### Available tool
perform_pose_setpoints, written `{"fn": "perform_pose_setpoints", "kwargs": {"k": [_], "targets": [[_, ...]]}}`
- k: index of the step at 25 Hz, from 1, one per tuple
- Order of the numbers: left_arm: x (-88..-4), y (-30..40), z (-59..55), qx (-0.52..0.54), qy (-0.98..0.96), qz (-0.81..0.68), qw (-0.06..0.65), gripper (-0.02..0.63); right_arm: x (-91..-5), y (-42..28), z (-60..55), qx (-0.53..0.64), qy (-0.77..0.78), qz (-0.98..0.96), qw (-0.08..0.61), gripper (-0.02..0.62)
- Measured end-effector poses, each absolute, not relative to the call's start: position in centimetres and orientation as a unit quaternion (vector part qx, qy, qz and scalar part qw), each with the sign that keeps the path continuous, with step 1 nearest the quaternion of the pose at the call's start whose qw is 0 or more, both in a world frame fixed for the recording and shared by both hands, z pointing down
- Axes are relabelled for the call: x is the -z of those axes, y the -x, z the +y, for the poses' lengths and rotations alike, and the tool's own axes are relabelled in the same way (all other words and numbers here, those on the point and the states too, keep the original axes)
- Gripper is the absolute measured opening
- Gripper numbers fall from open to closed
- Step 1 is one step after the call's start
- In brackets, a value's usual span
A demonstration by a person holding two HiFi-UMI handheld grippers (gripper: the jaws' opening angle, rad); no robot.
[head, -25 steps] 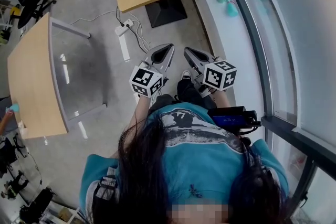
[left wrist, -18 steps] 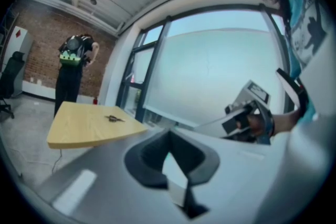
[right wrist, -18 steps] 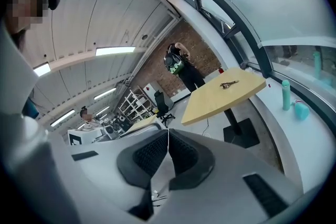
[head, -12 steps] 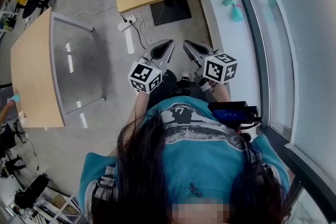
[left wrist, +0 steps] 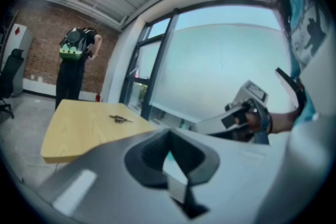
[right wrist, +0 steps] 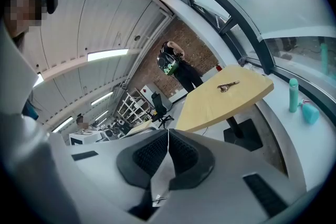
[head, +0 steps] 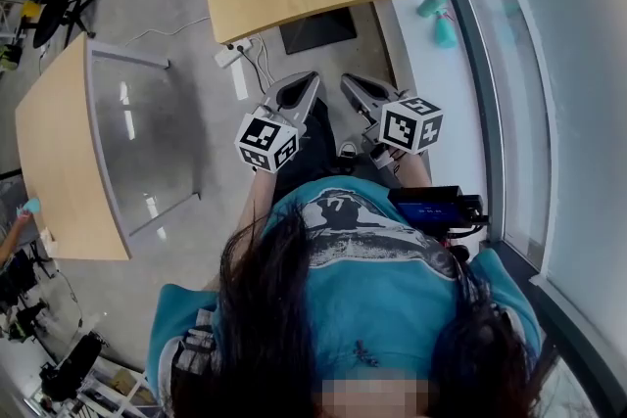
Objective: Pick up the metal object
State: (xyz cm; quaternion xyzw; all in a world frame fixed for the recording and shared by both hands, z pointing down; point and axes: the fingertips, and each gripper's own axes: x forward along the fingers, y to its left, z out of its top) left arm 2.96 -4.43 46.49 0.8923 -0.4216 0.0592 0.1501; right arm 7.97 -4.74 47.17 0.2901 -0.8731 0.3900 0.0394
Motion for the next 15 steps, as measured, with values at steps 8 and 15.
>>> {"fn": "perform_pose_setpoints", "kwargs": {"k": [8, 15], "targets": [[-46.7, 0.1, -17.3, -0.073, -0.912, -0.378, 0.144, -0.002, -46.1, -5.9, -19.1, -0.395, -0.345, -0.851, 0.0, 0.014], [-46.8, 5.9, -26.1, -0.068, -0.916, -0.365, 0.156, -0.002, -47.5, -0.9, -28.5, -0.399, -0.36, -0.843, 0.024, 0.014]]}}
